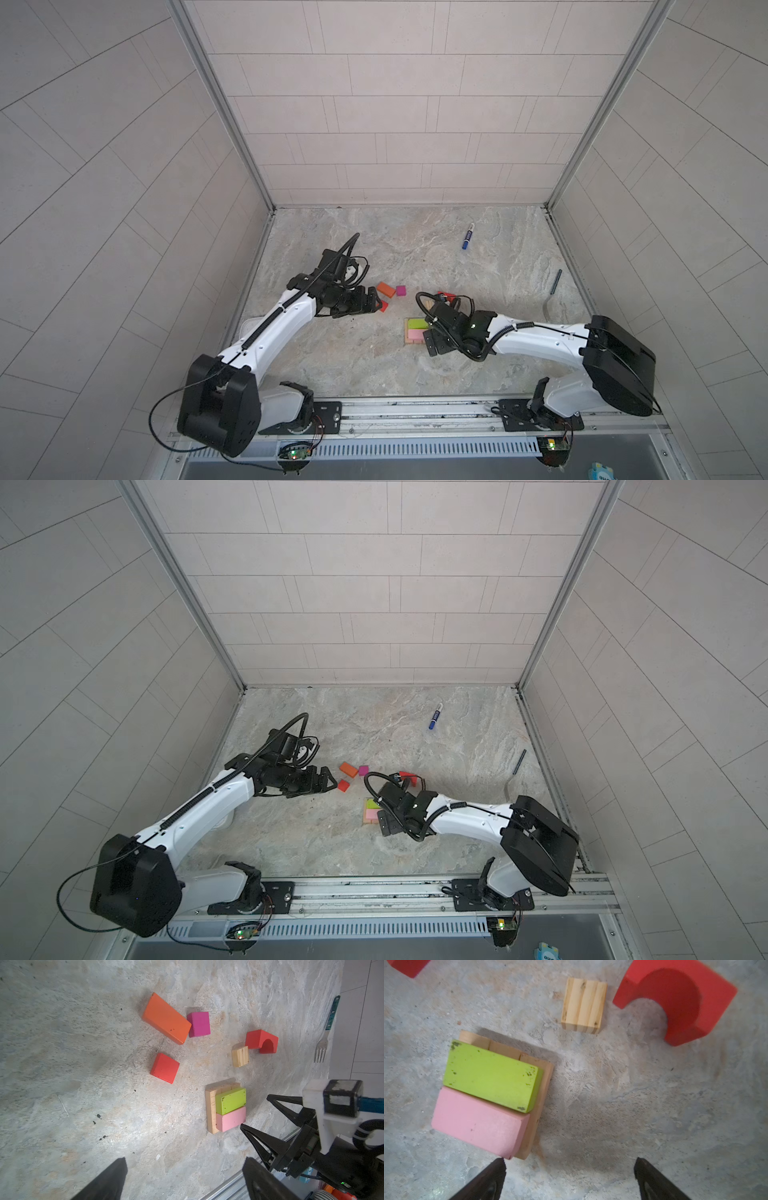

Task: Build the wood block tower

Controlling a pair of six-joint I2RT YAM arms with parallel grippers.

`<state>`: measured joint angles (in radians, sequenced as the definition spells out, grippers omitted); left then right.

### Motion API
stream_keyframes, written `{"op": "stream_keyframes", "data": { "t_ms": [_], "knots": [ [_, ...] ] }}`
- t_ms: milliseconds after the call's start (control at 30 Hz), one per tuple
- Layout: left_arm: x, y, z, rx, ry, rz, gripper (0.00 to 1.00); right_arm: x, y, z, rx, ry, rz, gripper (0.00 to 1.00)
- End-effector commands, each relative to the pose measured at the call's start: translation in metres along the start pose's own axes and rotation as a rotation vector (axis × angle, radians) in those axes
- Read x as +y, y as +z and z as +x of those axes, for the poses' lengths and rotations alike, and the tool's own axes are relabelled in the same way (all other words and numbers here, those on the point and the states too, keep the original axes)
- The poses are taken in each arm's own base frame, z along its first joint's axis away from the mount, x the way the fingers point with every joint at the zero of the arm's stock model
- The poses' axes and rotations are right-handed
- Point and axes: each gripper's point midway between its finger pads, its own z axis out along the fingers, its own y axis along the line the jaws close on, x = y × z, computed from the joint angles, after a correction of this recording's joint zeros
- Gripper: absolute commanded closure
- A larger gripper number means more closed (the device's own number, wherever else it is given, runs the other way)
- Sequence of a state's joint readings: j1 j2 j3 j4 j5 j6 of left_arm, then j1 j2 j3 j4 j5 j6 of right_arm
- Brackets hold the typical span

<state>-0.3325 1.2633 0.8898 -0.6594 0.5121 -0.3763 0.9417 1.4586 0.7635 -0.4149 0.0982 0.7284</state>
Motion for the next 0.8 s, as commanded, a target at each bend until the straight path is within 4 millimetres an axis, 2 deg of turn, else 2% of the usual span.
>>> {"op": "stream_keyframes", "data": {
  "t_ms": [0,767],
  "knots": [
    [-0.0024,-0.0031,-0.0011,-0.014,0.013,0.001,0.06,-0.0038,-0.0008,-0.0062,-0.019,0.019,0.024,0.02],
    [-0.0025,-0.0022,-0.0011,-0.009,0.011,0.002,0.06,-0.0035,-0.0034,-0.0131,-0.033,0.029,0.022,0.03]
  ]
}}
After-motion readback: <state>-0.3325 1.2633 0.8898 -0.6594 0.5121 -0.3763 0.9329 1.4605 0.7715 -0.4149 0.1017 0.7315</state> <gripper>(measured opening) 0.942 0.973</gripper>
